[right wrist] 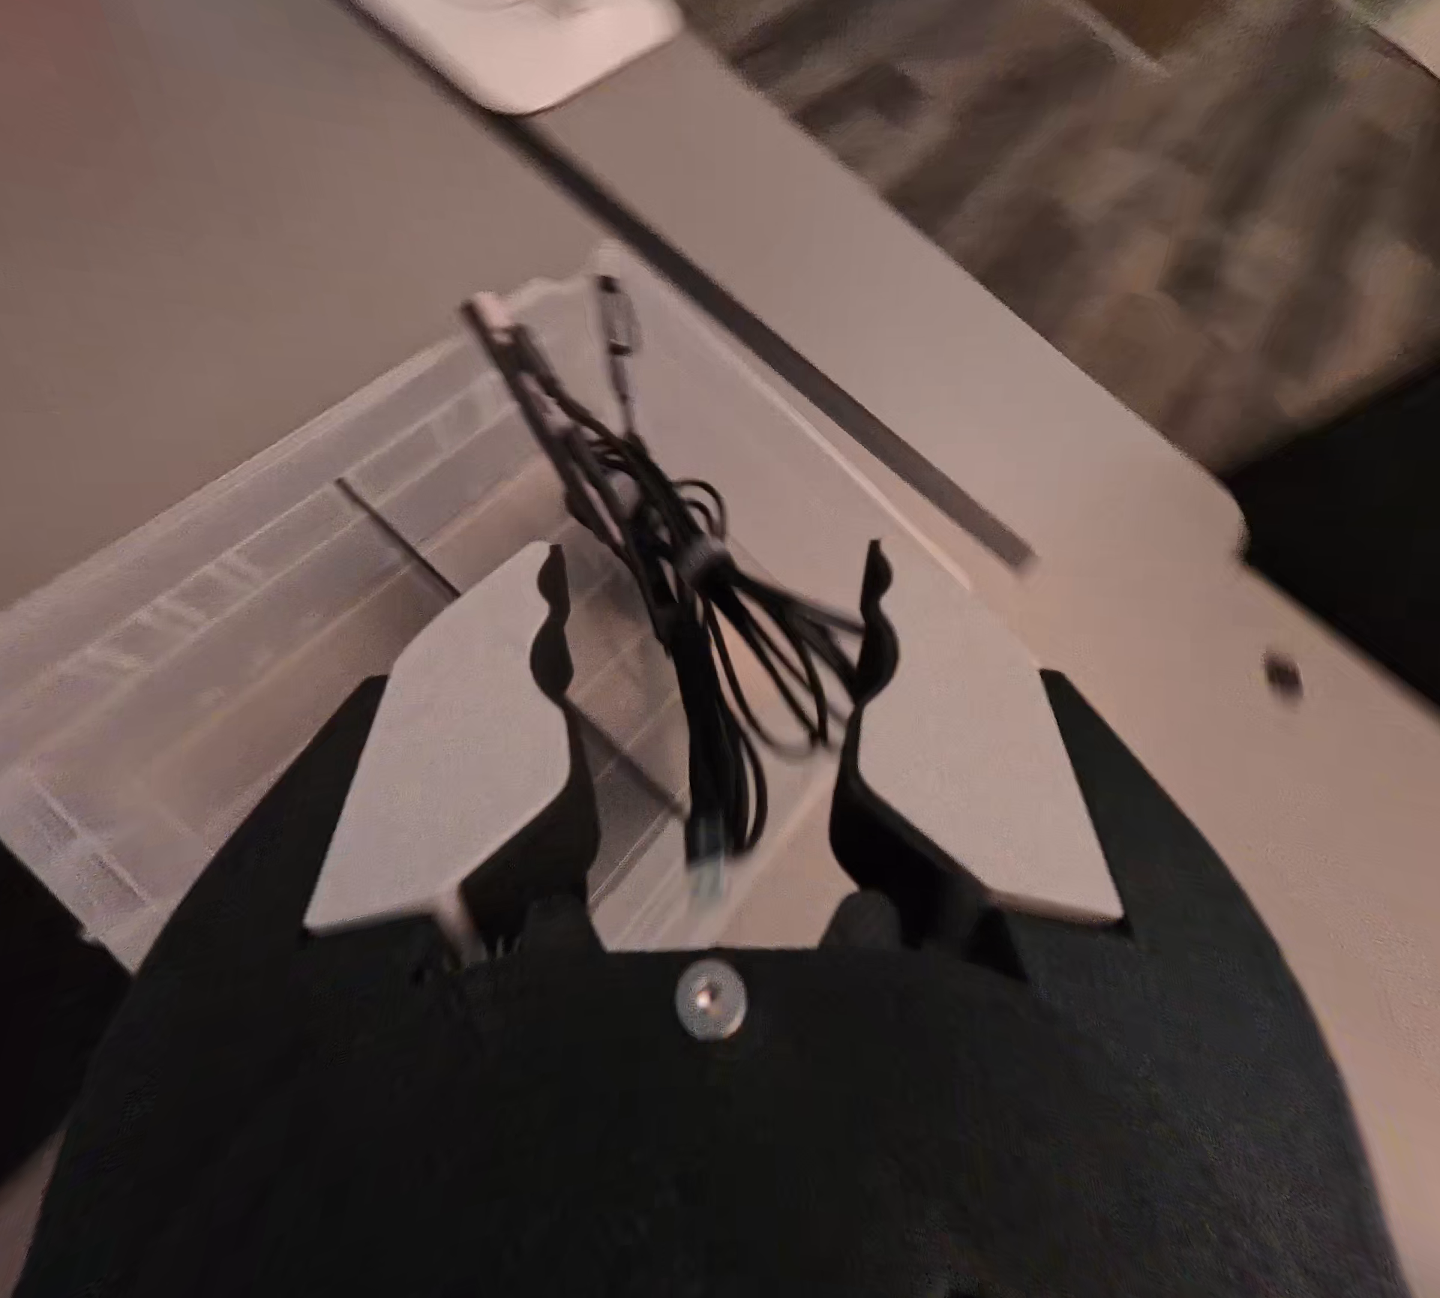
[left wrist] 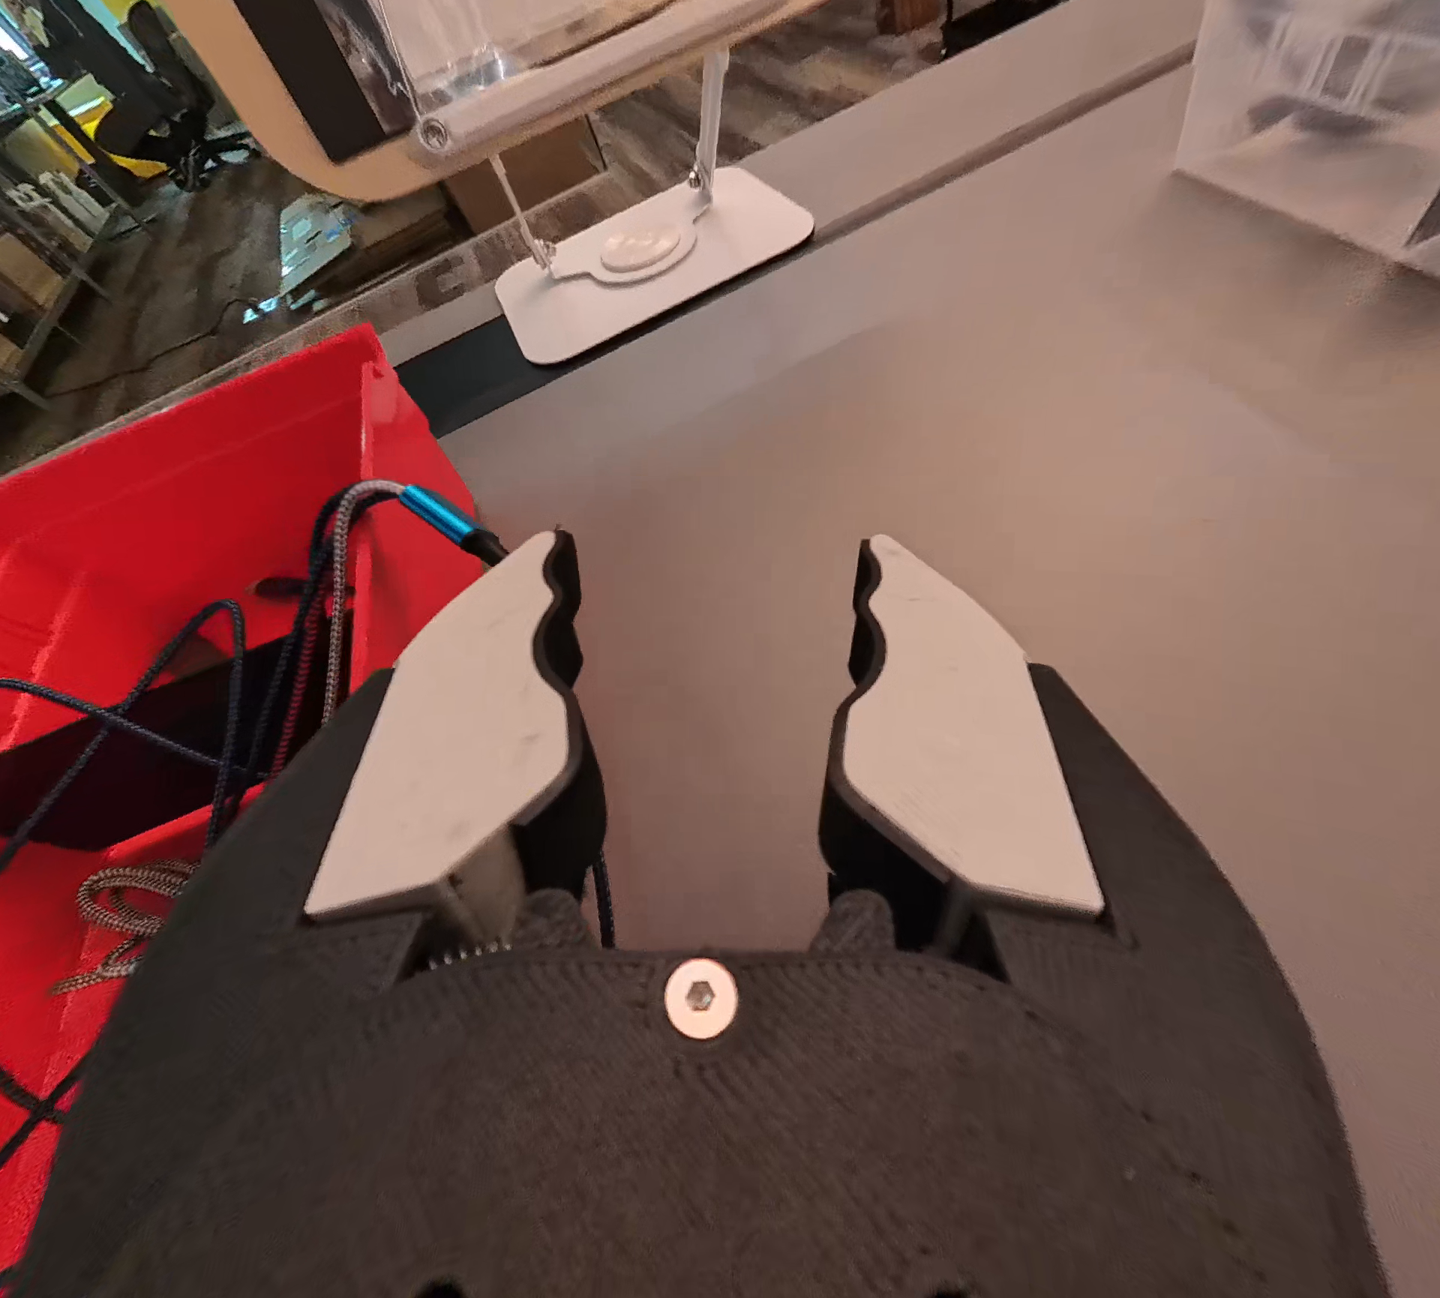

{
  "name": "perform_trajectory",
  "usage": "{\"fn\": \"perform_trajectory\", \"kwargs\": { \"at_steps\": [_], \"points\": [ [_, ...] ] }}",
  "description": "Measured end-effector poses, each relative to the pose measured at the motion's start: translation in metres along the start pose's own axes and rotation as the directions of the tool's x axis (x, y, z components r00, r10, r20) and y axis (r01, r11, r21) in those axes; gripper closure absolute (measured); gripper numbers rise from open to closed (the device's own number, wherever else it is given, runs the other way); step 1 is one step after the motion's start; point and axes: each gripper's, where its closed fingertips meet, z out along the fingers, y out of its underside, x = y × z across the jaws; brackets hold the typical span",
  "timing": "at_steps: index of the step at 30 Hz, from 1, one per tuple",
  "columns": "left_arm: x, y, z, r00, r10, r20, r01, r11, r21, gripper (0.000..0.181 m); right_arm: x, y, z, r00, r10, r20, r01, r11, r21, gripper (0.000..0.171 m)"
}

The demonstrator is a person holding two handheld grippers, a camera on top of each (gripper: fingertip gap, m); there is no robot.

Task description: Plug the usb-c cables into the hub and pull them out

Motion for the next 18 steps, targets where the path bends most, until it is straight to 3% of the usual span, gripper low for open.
{"fn": "perform_trajectory", "kwargs": {
  "at_steps": [2,4,6,8,11,15,18],
  "points": [
    [0.000,-0.007,-0.006,1.000,-0.024,-0.013,0.024,0.999,0.024,0.113,0.016,0.041,-0.033,0.950,0.254,-0.181,-0.254,0.967,0.021,0.098],
    [-0.001,-0.014,-0.013,0.998,-0.048,-0.027,0.049,0.998,0.046,0.112,0.001,0.085,-0.042,0.888,0.434,-0.154,-0.443,0.896,-0.024,0.105],
    [-0.005,-0.020,-0.020,0.998,-0.060,-0.027,0.062,0.996,0.067,0.111,-0.024,0.122,-0.035,0.833,0.545,-0.095,-0.553,0.817,-0.162,0.119],
    [-0.020,-0.028,-0.029,0.998,-0.061,0.011,0.060,0.995,0.086,0.109,-0.046,0.153,-0.031,0.806,0.579,-0.121,-0.582,0.739,-0.340,0.121],
    [-0.064,-0.042,-0.057,0.989,-0.115,0.090,0.104,0.987,0.121,0.109,-0.047,0.174,-0.030,0.830,0.510,-0.227,-0.555,0.711,-0.432,0.165],
    [-0.144,-0.040,-0.114,0.958,-0.258,0.129,0.240,0.961,0.140,0.116,-0.042,0.175,-0.029,0.741,0.619,-0.261,-0.666,0.627,-0.404,0.164],
    [-0.184,-0.017,-0.138,0.943,-0.325,0.067,0.320,0.944,0.079,0.117,-0.039,0.176,-0.029,0.752,0.601,-0.269,-0.655,0.634,-0.411,0.164]
  ]
}}
